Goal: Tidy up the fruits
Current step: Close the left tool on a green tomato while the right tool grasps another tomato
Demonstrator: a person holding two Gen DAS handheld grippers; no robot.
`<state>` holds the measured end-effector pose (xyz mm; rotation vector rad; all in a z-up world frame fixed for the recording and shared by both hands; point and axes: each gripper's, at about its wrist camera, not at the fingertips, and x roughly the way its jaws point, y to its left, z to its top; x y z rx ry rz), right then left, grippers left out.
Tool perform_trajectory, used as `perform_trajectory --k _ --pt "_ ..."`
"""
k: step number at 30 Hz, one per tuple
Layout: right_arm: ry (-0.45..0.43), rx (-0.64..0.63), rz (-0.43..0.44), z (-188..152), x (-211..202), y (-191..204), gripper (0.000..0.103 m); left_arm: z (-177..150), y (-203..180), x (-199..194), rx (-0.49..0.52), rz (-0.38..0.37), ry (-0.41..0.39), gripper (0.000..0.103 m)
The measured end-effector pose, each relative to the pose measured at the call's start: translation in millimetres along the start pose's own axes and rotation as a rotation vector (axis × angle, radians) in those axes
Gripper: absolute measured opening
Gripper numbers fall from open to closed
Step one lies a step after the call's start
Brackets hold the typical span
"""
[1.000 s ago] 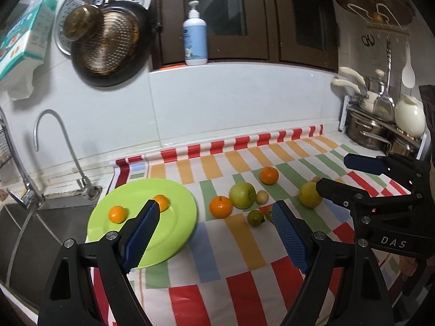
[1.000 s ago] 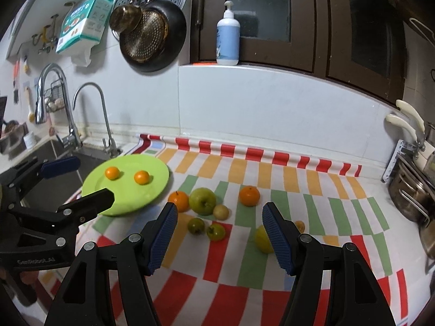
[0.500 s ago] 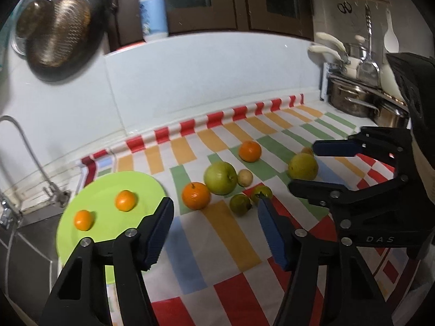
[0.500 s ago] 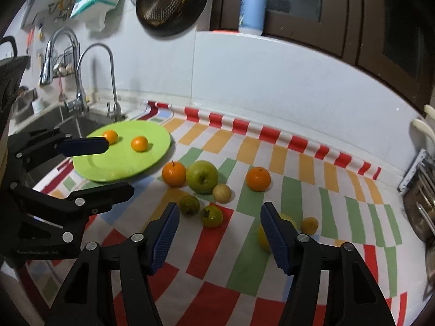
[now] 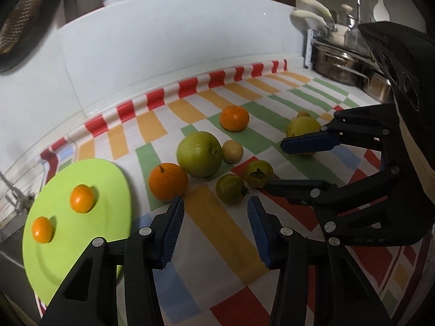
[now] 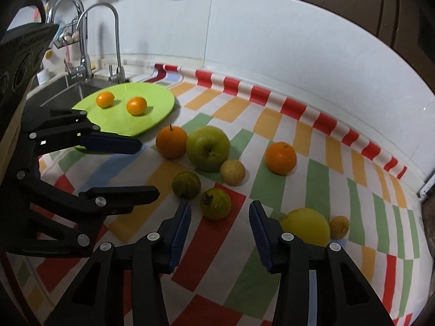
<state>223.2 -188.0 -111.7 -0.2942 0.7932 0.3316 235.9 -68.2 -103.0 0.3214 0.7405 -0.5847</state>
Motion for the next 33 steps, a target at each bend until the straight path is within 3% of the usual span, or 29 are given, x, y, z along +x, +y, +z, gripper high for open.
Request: perform_trajectory --k 11,15,20,25,33 --pt "0.033 -0.004 0.027 1 23 -5 0.040 6 4 22 0.027 -0.047 0.038 0.045" --pt "0.042 0.011 0.049 0 25 -7 0.030 8 3 24 0.029 -0.062 0.040 0.045" --pt "0.040 0.052 0.030 -4 21 -14 0.030 12 1 31 0.018 -0.090 0.049 0.044" --pt "0.034 0.112 0.012 -8 15 -24 0.030 16 -1 39 -0.004 -0.106 0.069 0.033" --pt "0.025 0.143 0.003 -9 8 -26 0.030 14 1 30 -0.055 -0.084 0.060 0.030"
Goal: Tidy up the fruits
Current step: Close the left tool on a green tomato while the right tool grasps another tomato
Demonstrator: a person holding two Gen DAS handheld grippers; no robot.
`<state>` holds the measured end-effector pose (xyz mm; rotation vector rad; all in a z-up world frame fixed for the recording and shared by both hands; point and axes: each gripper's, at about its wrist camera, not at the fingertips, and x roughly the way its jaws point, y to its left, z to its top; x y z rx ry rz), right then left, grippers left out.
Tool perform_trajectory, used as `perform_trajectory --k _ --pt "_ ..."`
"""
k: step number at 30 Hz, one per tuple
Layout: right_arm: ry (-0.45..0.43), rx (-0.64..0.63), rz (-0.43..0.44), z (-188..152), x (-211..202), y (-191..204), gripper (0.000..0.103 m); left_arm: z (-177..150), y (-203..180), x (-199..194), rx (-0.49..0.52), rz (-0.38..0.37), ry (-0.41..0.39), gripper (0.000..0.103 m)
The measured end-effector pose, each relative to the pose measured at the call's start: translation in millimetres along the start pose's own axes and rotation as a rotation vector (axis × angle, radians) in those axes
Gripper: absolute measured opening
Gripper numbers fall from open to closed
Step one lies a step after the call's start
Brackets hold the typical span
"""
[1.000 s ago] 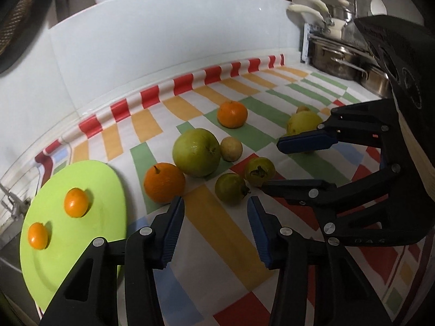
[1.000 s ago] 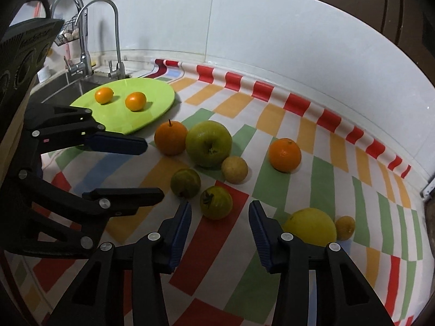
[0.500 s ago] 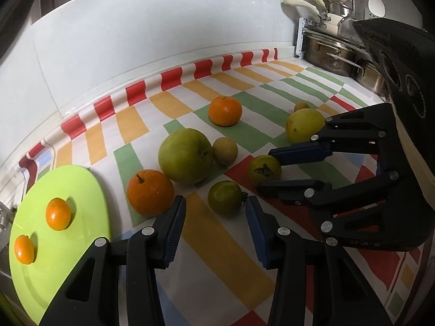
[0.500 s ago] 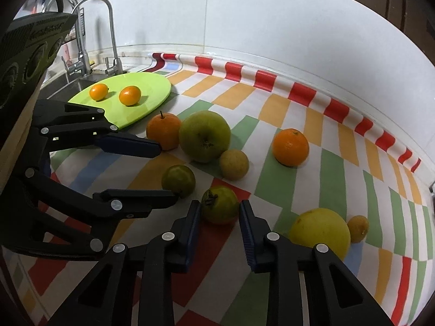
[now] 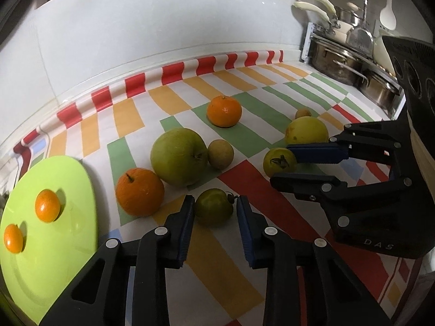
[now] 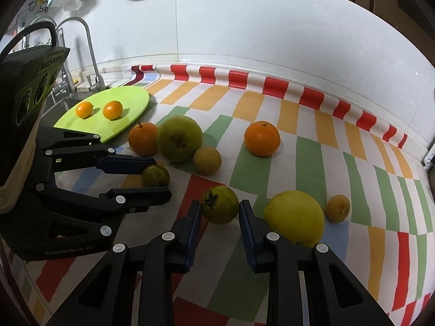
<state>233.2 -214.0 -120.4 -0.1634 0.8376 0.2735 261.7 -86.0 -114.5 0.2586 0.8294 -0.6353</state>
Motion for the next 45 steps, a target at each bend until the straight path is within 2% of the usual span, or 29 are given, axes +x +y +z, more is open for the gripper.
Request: perform_trajectory --k 6,10,11,13,16,20,21,22,26,33,45 --pt "-0.020 0.008 0.006 1 -9 4 0.030 0 4 -19 -0.075 0.034 -0.040 0.020" --pt "-0.030 0.013 0.003 2 -14 8 0.030 -2 4 -19 -0.081 0.037 -0.037 0.021" --pt "-0.029 0.020 0.005 2 -15 8 0.030 -3 4 -17 -0.084 0.035 -0.033 0.023" --pt "-0.026 0.026 0.006 0 -16 9 0.030 -4 4 -15 -0.086 0.036 -0.030 0.034" --pt "-0.023 0.031 -0.002 -2 -17 9 0.030 -4 -2 -10 -0.067 0.012 -0.015 0.038" --pt "-0.013 0.055 -0.007 -6 -15 4 0.030 -2 -6 2 -0.057 0.002 0.007 0.037" --pt "-0.011 0.060 -0.010 -7 -15 3 0.030 -2 -7 3 -0.056 -0.002 0.009 0.036" --pt "-0.008 0.069 -0.009 -8 -14 1 0.030 -2 -7 5 -0.054 -0.004 0.012 0.029" --pt "-0.004 0.084 -0.014 -10 -13 -3 0.030 -1 -8 3 -0.057 -0.004 0.010 0.028" --pt "-0.019 0.092 -0.005 -9 -18 -3 0.030 -1 -2 -18 -0.123 0.038 -0.014 0.028" --pt "-0.106 0.098 0.025 2 -51 17 0.030 -12 3 -82 -0.231 0.136 -0.110 0.028"
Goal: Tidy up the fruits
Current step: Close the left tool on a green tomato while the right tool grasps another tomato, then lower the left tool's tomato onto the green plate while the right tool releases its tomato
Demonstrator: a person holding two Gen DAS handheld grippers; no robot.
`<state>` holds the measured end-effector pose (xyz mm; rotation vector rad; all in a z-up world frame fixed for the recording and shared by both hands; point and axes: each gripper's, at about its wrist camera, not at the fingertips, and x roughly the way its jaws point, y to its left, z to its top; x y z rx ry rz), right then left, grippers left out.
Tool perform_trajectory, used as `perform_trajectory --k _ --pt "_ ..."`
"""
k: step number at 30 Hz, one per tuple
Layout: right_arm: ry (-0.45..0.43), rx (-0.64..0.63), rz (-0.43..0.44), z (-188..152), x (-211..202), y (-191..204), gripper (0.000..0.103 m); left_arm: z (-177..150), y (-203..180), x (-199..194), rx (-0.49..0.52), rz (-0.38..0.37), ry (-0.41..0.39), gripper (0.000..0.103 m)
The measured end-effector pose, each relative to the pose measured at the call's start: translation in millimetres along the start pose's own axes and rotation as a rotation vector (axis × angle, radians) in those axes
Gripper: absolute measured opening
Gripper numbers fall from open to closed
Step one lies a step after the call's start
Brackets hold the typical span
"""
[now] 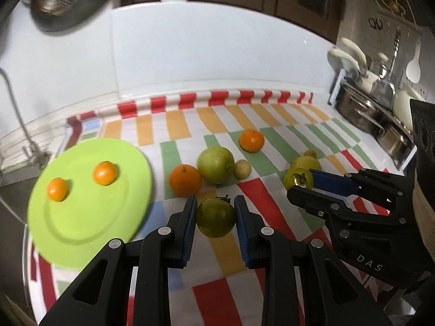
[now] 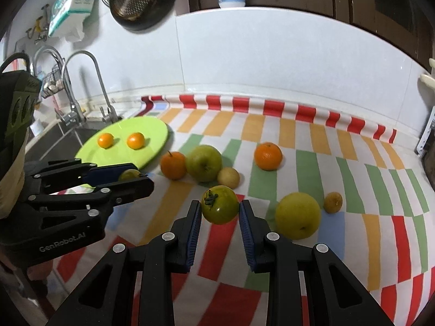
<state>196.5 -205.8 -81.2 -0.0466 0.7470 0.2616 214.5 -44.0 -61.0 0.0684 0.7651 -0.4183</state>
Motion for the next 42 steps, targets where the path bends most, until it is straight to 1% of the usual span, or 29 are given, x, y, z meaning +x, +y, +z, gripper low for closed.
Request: perform_trajectory --k 10,21,32,42 --pt "-0.075 -0.031 0.038 13 -27 29 0.030 -9 18 -53 -0.065 0.085 -0.086 0.028" --pt "-0.141 -0.085 0.095 33 -37 74 0.030 -13 51 -94 -0.103 0.166 -0.150 0.028" --pt "-0.173 -0.121 0.141 54 -24 114 0.030 -11 91 -105 -0.120 0.219 -0.174 0.028" --pt "-0.152 -0.125 0.158 73 8 139 0.030 -7 128 -89 -0.127 0.226 -0.151 0.028"
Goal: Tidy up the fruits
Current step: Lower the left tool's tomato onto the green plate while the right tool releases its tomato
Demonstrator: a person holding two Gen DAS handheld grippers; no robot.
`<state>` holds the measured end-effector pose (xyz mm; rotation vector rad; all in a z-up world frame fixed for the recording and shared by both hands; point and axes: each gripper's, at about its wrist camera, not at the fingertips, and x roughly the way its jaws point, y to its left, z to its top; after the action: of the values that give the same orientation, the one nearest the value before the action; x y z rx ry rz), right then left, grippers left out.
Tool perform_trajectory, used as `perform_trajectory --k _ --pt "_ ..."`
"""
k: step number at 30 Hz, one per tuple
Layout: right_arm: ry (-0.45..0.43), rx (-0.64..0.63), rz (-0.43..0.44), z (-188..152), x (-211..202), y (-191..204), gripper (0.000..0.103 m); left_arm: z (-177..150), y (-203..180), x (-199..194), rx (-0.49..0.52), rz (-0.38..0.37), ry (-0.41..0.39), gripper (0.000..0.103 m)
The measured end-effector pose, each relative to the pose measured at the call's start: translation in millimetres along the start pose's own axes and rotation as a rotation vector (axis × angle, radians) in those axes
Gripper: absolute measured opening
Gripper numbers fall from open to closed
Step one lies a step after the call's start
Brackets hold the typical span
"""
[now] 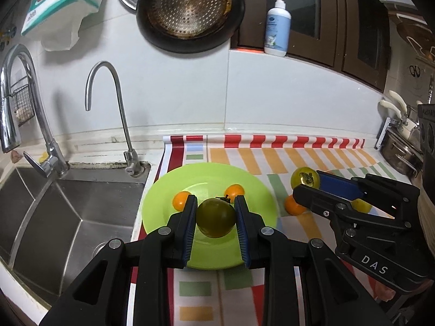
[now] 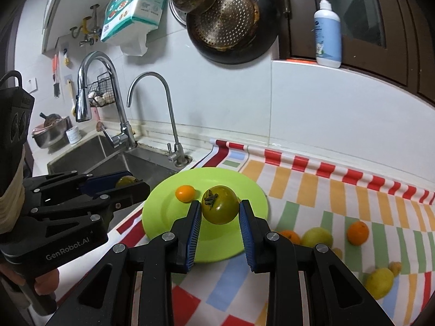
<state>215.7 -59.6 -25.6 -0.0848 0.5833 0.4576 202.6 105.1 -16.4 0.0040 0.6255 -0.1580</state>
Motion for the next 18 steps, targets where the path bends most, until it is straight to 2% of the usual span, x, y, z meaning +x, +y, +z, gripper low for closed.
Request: perform_trajectory --k 9,18 --pt "0.057 -0.016 0.007 4 43 7 0.030 -1 23 39 -0.024 -0.016 0.053 0.028" --pt "0.154 0.009 0.005 -8 87 -3 0.030 -10 32 81 -0.032 -0.039 0.135 0.028"
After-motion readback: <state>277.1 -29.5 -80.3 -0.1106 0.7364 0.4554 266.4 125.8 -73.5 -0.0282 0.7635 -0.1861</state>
